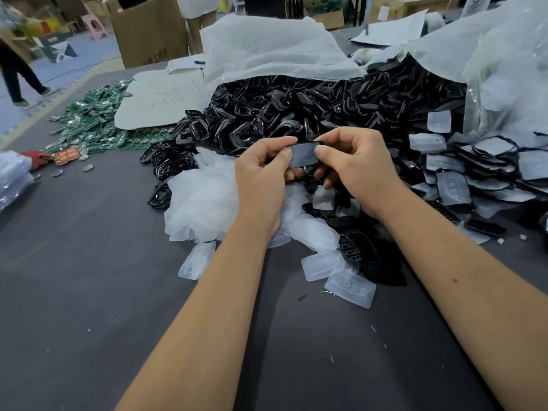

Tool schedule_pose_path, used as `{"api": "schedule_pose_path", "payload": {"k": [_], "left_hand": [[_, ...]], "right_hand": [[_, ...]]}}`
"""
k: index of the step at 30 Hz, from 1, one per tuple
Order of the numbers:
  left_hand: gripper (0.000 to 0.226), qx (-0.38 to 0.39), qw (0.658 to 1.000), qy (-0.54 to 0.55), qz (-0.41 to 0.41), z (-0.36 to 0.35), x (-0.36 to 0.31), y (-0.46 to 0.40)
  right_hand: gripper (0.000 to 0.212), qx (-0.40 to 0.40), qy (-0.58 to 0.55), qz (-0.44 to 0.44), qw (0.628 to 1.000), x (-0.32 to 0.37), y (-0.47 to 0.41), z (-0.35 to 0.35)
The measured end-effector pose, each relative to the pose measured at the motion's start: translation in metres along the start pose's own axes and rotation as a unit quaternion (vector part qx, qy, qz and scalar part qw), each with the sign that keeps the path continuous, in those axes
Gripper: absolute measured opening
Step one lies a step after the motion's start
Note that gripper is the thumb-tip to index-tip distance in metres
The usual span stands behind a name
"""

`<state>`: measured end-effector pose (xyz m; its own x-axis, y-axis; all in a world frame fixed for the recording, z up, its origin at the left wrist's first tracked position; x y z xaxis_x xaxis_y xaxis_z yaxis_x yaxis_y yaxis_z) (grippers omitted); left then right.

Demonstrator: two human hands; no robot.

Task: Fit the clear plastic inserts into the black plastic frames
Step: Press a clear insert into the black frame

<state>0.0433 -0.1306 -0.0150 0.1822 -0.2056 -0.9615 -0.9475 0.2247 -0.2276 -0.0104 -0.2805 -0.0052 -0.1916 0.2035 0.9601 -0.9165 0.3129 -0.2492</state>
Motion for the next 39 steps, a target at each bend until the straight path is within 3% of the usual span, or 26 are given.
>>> {"api": "schedule_pose_path", "payload": {"k": [17, 24, 27, 30, 33, 37, 39], "left_hand": [[0.018, 0.027, 1.000, 0.012, -0.008, 0.000, 0.001, 0.001], [0.021, 0.018, 1.000, 0.008, 0.001, 0.000, 0.001, 0.001], [0.022, 0.001, 1.000, 0.021, 0.013, 0.000, 0.001, 0.001], [0.014, -0.018, 0.998, 0.051, 0.040, 0.001, 0.000, 0.000], [0.012, -0.031, 0.992, 0.092, 0.084, 0.003, 0.000, -0.003], [0.009, -0.017, 0.986, 0.125, 0.111, 0.002, -0.002, -0.004], [0.016, -0.015, 0.980, 0.160, 0.118, 0.002, -0.003, -0.005]], "right_hand": [[0.012, 0.002, -0.060, -0.027, 0.998, -0.002, -0.002, 0.000], [0.005, -0.009, 0.036, 0.029, 0.999, -0.001, -0.002, 0.001], [0.016, -0.022, 0.189, 0.130, 0.973, 0.007, 0.001, 0.004], [0.010, 0.008, 0.251, 0.221, 0.942, 0.016, 0.004, 0.003], [0.016, 0.036, 0.298, 0.237, 0.924, 0.014, 0.004, 0.003], [0.015, 0.006, 0.331, 0.275, 0.903, 0.015, 0.003, 0.005], [0.011, -0.008, 0.300, 0.257, 0.919, 0.014, 0.002, 0.003]]}}
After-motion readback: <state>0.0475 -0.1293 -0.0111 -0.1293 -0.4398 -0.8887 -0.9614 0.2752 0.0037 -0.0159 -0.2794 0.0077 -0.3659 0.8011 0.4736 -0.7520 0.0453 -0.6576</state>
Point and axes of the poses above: each hand's wrist, its own y-axis away from the middle knuckle, its own z-axis out of the back of the hand, x = y × z, the point moved 3 cm from there along -y, towards the middle knuckle, and after that the axes turned 3 degrees about x, right-handed, at the moved point
